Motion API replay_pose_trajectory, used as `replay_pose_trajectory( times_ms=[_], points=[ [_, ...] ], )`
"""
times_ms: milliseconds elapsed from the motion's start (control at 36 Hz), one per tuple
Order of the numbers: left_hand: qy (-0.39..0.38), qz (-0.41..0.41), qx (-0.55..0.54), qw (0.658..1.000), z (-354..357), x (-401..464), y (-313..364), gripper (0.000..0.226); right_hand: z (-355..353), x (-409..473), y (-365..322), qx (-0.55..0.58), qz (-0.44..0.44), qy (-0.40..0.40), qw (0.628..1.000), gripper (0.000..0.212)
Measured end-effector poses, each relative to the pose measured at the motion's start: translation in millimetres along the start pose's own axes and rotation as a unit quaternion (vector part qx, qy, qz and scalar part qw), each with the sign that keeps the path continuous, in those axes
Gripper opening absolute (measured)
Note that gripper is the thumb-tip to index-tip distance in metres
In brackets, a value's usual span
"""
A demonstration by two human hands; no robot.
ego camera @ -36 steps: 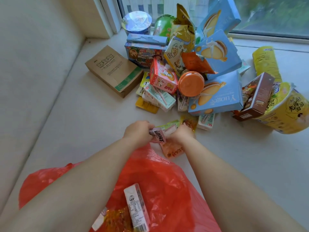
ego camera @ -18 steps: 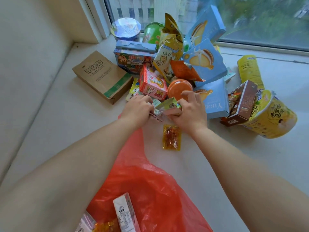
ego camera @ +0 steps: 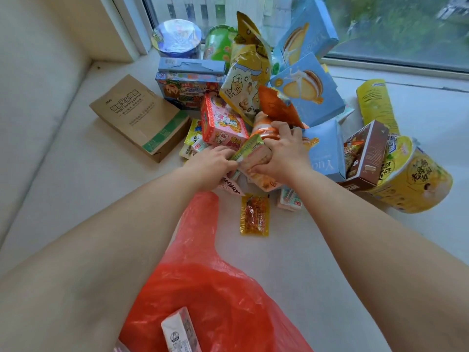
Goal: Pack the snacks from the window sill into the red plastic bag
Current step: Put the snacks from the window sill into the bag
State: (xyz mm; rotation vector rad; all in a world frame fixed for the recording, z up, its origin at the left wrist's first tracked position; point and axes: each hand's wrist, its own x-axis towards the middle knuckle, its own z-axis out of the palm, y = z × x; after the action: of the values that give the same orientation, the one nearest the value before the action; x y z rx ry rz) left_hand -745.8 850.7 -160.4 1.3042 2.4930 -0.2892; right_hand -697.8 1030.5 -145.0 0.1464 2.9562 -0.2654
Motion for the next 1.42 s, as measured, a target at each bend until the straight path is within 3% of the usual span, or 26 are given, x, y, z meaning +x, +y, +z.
replay_pose_trajectory(
  times_ms=[167, 333, 472, 611, 694, 833, 1083, 1306, 1417],
  points=[
    [0.054, -0.021, -0.031, 0.998, 8.0, 0.3, 2.7, 0.051, 6.9, -5.9, 6.1, 0.028, 0.007, 0.046, 0.998, 0.061],
    [0.107, -0.142, -0.137, 0.974, 15.0, -2.1, 8.5, 0.062, 11.9, -14.0, -0.2, 0.076, -0.006, 0.069, 0.995, 0.051],
    [0.086, -0.183, -0.146, 0.968, 19.9, -0.7, 11.3, 0.085, 14.9, -15.9, -2.8, 0.085, -0.018, 0.081, 0.993, 0.051],
    [0.045, -0.208, -0.133, 0.968, 24.1, 3.5, 12.5, 0.078, 26.1, -18.6, -2.9, 0.121, -0.026, 0.116, 0.986, 0.054],
    [0.039, -0.217, -0.134, 0.966, 23.3, 6.7, 16.0, 0.075, 29.8, -21.0, -5.0, 0.167, -0.025, 0.132, 0.977, 0.07],
    [0.036, -0.209, -0.135, 0.968, 23.7, 8.1, 14.8, 0.074, 20.1, -12.3, -5.8, 0.145, 0.012, 0.053, 0.988, 0.089],
    [0.053, -0.178, -0.158, 0.97, 32.9, -0.6, 6.2, 0.059, 7.2, -0.8, -28.2, 0.106, 0.046, -0.004, 0.993, 0.064],
    [0.072, -0.182, -0.179, 0.964, 41.4, -0.7, 4.1, 0.057, 4.6, 12.4, -26.3, 0.125, 0.028, -0.092, 0.987, 0.067],
    [0.072, -0.182, -0.19, 0.962, 42.2, 1.9, 0.3, 0.061, 3.9, 18.0, -21.7, 0.124, 0.016, -0.096, 0.988, 0.066]
  ],
)
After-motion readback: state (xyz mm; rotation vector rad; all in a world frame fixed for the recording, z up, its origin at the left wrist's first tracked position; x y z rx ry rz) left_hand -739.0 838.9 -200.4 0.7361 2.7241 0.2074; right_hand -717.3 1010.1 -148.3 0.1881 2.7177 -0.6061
